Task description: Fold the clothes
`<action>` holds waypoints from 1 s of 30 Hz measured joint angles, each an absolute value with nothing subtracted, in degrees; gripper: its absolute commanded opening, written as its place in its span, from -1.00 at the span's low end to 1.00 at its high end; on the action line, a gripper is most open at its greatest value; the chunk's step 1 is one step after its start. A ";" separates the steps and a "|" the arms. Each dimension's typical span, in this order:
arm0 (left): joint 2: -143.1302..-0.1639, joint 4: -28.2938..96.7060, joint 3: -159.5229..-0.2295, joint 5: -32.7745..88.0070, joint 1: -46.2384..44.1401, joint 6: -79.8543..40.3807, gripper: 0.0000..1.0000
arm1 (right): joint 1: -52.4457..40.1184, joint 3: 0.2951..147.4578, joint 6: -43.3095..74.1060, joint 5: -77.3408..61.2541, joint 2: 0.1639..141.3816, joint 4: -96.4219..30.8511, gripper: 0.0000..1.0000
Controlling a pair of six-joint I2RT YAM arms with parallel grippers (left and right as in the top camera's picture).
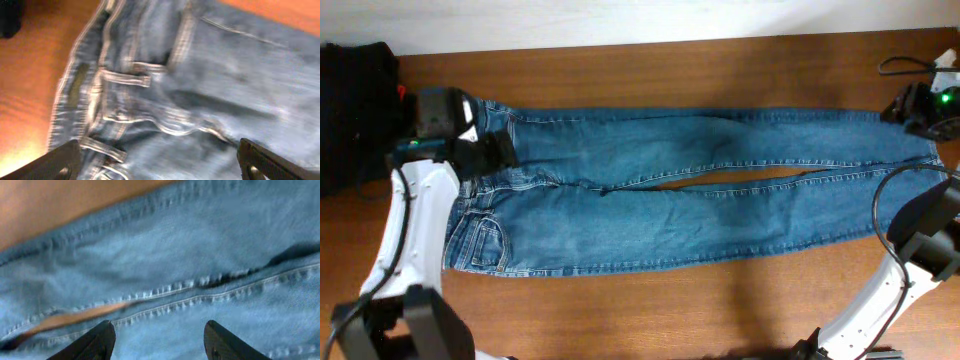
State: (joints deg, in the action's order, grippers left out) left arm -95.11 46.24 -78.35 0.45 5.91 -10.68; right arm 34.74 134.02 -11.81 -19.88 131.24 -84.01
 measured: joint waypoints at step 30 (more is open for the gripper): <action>-91.85 29.63 -79.31 18.92 13.61 -1.45 0.98 | 40.03 134.04 -6.63 -21.56 126.61 -78.32 0.97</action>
